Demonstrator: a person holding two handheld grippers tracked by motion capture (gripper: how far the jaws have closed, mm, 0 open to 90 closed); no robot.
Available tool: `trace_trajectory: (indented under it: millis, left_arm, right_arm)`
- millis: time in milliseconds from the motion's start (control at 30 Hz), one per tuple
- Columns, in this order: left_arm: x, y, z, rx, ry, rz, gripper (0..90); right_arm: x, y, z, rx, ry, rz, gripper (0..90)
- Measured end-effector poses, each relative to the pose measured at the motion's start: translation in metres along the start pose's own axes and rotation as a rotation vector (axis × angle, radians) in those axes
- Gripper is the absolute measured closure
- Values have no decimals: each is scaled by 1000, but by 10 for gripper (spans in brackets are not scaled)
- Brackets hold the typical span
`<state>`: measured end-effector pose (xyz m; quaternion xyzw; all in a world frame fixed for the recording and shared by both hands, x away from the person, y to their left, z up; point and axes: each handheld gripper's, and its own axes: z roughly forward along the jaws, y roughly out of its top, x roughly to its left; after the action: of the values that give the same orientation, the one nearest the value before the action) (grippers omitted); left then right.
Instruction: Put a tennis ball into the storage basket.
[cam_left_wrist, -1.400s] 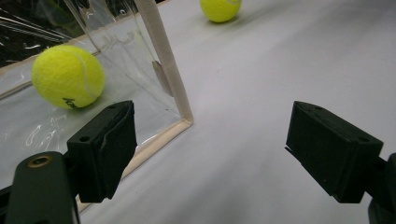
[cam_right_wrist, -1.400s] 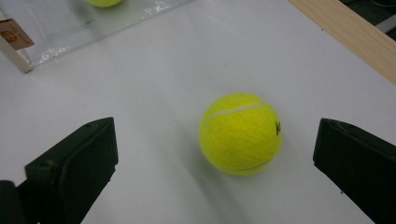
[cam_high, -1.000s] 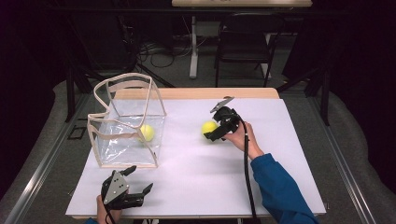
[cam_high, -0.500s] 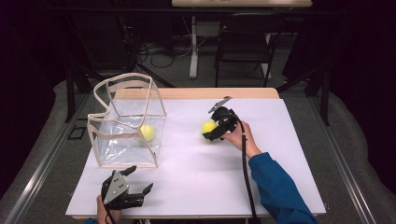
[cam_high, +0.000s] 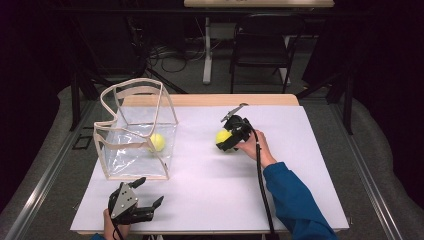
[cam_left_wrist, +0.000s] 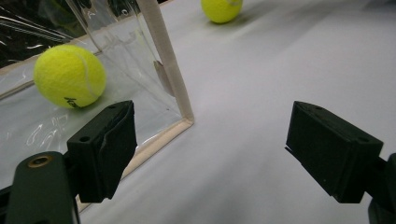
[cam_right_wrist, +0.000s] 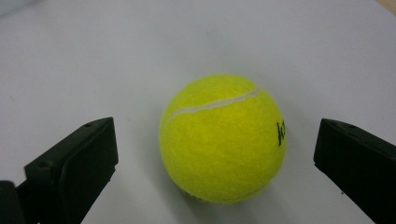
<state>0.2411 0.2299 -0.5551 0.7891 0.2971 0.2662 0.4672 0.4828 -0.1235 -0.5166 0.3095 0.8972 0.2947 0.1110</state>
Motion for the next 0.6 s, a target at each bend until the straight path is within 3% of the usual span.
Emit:
trace_trajectory:
  millis: [167, 600]
  left_arm:
    - [1, 0, 0, 2, 0, -1, 161]
    - [1, 0, 0, 0, -4, -2, 161]
  right_arm:
    - [-1, 0, 5, 12, 5, 5, 1]
    - [-3, -2, 15, 44, 11, 12, 154]
